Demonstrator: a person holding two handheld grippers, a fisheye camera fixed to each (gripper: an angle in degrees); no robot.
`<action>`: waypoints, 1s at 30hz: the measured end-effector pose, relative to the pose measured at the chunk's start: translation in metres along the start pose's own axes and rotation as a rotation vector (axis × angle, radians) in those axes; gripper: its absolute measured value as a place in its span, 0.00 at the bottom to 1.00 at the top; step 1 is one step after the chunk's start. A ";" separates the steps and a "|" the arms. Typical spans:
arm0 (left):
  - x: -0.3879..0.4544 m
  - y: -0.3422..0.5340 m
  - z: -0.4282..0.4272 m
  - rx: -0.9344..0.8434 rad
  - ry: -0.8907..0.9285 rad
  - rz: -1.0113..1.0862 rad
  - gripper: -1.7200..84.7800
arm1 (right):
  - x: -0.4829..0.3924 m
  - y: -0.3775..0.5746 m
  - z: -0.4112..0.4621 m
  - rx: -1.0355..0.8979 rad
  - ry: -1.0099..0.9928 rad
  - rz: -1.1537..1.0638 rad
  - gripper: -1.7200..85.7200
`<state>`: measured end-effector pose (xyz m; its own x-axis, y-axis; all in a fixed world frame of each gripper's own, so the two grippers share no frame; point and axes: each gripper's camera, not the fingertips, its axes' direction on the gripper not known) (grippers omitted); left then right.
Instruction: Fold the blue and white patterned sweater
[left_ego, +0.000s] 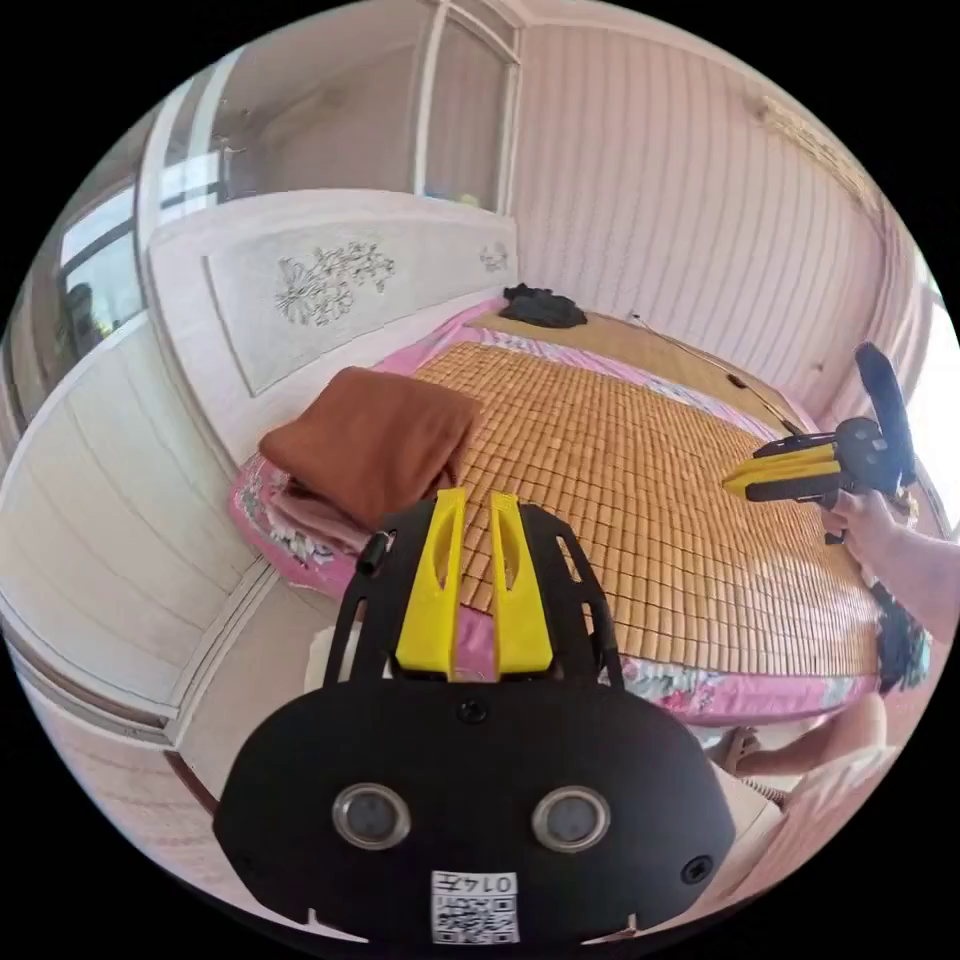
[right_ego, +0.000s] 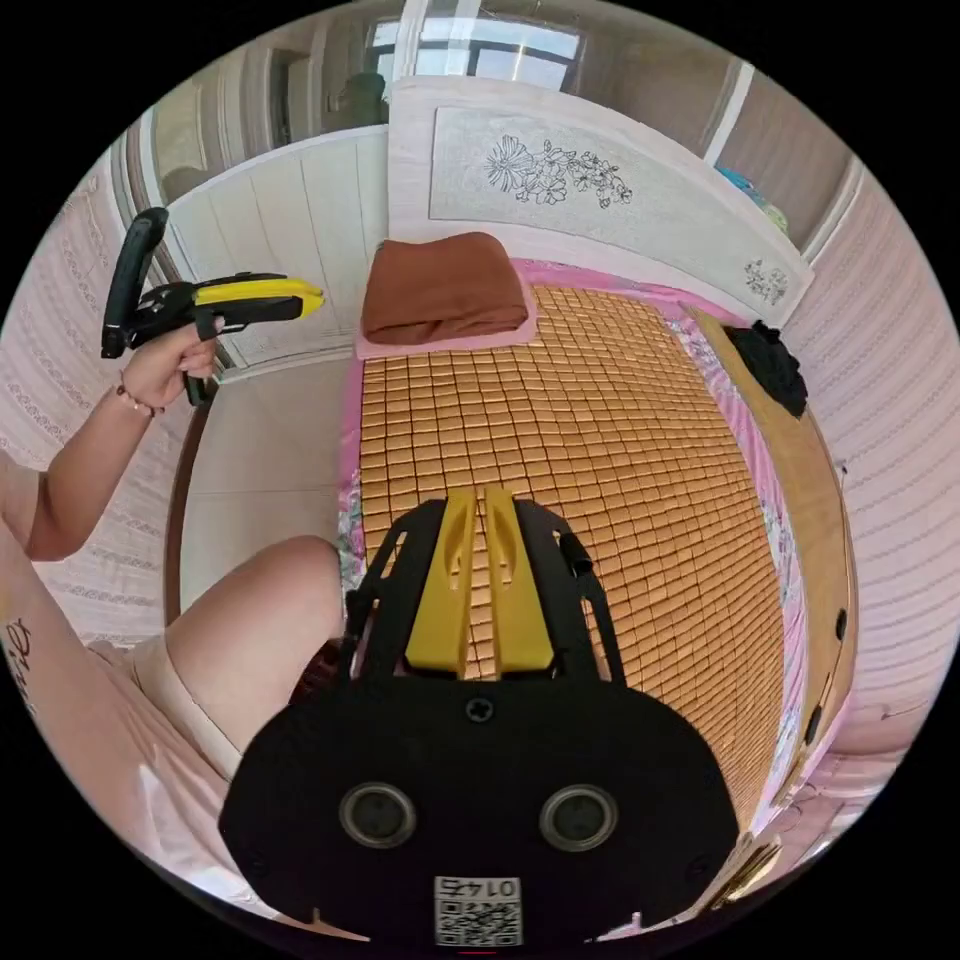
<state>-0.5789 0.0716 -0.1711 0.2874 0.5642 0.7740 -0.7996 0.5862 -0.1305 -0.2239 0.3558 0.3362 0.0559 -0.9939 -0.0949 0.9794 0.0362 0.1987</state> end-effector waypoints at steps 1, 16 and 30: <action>0.019 -0.005 -0.004 0.004 0.021 0.035 0.08 | 0.001 0.022 -0.010 -0.008 0.014 0.029 0.02; 0.507 -0.067 -0.078 0.071 0.702 0.710 0.10 | -0.042 0.495 -0.233 0.001 0.414 0.819 0.10; 0.875 -0.035 -0.092 -0.197 1.066 1.239 0.15 | -0.048 0.755 -0.290 -0.145 0.647 1.226 0.18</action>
<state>-0.2513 0.5983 0.4533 -0.1591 0.7889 -0.5935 -0.7530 -0.4858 -0.4438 0.5696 0.4615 0.2077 0.9228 -0.0980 -0.3727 0.2498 0.8886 0.3848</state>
